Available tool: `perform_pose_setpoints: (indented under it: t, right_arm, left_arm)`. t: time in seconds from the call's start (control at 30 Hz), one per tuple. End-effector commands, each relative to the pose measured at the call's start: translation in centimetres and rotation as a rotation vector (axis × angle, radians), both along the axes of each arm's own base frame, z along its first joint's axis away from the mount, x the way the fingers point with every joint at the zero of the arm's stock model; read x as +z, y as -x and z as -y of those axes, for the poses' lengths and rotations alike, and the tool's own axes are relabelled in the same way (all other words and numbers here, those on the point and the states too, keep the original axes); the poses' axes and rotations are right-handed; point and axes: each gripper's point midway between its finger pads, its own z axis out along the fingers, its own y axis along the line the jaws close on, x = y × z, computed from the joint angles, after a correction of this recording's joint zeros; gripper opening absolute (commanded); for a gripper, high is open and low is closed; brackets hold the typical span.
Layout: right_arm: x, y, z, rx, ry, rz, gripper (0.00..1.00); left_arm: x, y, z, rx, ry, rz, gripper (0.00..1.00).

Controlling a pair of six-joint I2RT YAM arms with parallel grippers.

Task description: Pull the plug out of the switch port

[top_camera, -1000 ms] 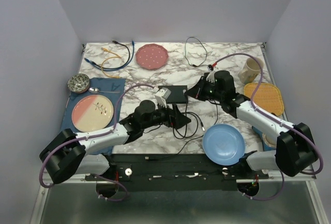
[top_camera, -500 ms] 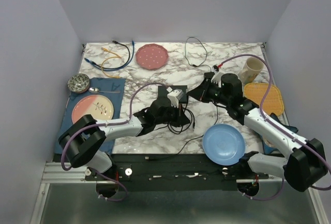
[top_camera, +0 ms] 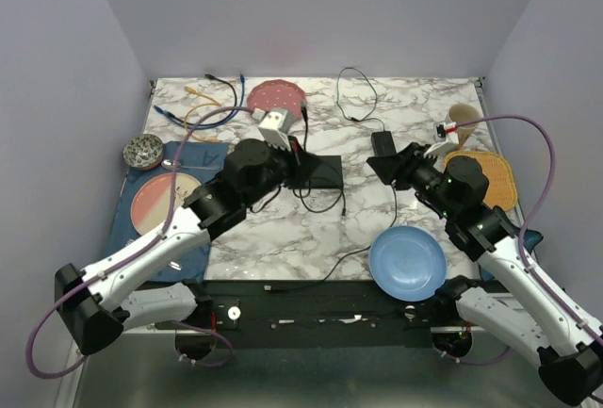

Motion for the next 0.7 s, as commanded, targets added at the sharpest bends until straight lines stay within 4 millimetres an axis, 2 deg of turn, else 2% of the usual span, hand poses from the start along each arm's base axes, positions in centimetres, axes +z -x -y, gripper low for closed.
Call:
perform_pose_setpoints:
  t: [0.0,0.07,0.1,0.13,0.17,0.2,0.23,0.27,0.3,0.33,0.37,0.4,0.43,0.47,0.5,0.53,0.57,0.6,0.63,0.67]
  right_arm:
    - [-3.2,-0.4,1.8,-0.097,0.066,-0.041,0.48]
    - [-4.3,-0.1,1.1,-0.056,0.068,-0.075,0.47]
    - [-4.9,0.1,0.8,-0.040,0.067,-0.094,0.47]
    - [-6.0,0.2,0.6,-0.028,0.072,-0.122,0.47]
    - [-6.5,0.5,0.2,-0.004,0.065,-0.137,0.46]
    - [-7.1,0.6,0.0,0.005,0.065,-0.154,0.45]
    - [-7.5,0.6,-0.1,0.010,0.063,-0.164,0.45]
    - [-8.3,0.8,-0.4,0.025,0.062,-0.180,0.45]
    - [-8.7,0.8,-0.5,0.031,0.063,-0.186,0.45]
    - [-9.0,0.9,-0.5,0.032,0.065,-0.193,0.45]
    - [-9.4,0.9,-0.6,0.035,0.066,-0.199,0.45]
    - [-9.9,0.8,-0.6,0.035,0.073,-0.209,0.45]
    - [-10.1,0.7,-0.7,0.038,0.077,-0.215,0.44]
    - [-10.3,0.7,-0.8,0.046,0.080,-0.219,0.44]
    - [-10.8,0.6,-1.0,0.051,0.091,-0.233,0.44]
    - [-10.9,0.5,-1.1,0.051,0.093,-0.238,0.44]
    - [-10.9,0.4,-1.2,0.058,0.096,-0.241,0.44]
    - [-10.9,0.3,-1.3,0.063,0.100,-0.242,0.44]
    - [-11.2,0.1,-1.4,0.064,0.107,-0.250,0.44]
    - [-11.4,0.0,-1.5,0.069,0.114,-0.256,0.44]
  left_arm:
    - [4.0,-4.5,-7.0,0.296,-0.079,0.080,0.00]
    - [5.4,-6.4,-9.5,0.407,-0.101,0.077,0.00]
    - [5.0,-7.9,-10.8,0.474,-0.119,0.048,0.00]
    - [5.1,-9.7,-13.3,0.555,-0.115,0.026,0.00]
    - [6.5,-10.7,-14.5,0.594,-0.101,0.032,0.00]
    - [6.2,-12.1,-15.6,0.650,-0.116,0.022,0.00]
    - [6.7,-13.5,-17.9,0.719,-0.113,0.024,0.00]
    - [8.4,-14.6,-18.8,0.754,-0.083,0.054,0.00]
    - [7.8,-16.2,-19.5,0.782,-0.092,0.037,0.00]
    - [8.0,-17.4,-20.6,0.811,-0.081,0.035,0.00]
    - [10.0,-18.9,-22.7,0.865,-0.039,0.061,0.00]
    - [8.6,-21.1,-23.4,0.883,-0.050,0.030,0.00]
    - [8.4,-22.4,-23.8,0.885,-0.031,0.019,0.00]
    - [10.2,-23.8,-25.7,0.927,-0.003,0.038,0.00]
    - [7.6,-26.3,-26.3,0.946,-0.028,-0.019,0.10]
    - [7.0,-27.5,-27.0,0.974,-0.013,-0.045,0.32]
    - [8.0,-28.5,-27.9,1.001,-0.003,-0.050,0.70]
    - [5.2,-30.3,-28.7,1.020,-0.028,-0.113,0.82]
    - [4.7,-31.0,-29.0,1.024,-0.031,-0.136,0.92]
    - [5.4,-31.4,-28.8,1.009,-0.026,-0.145,0.99]
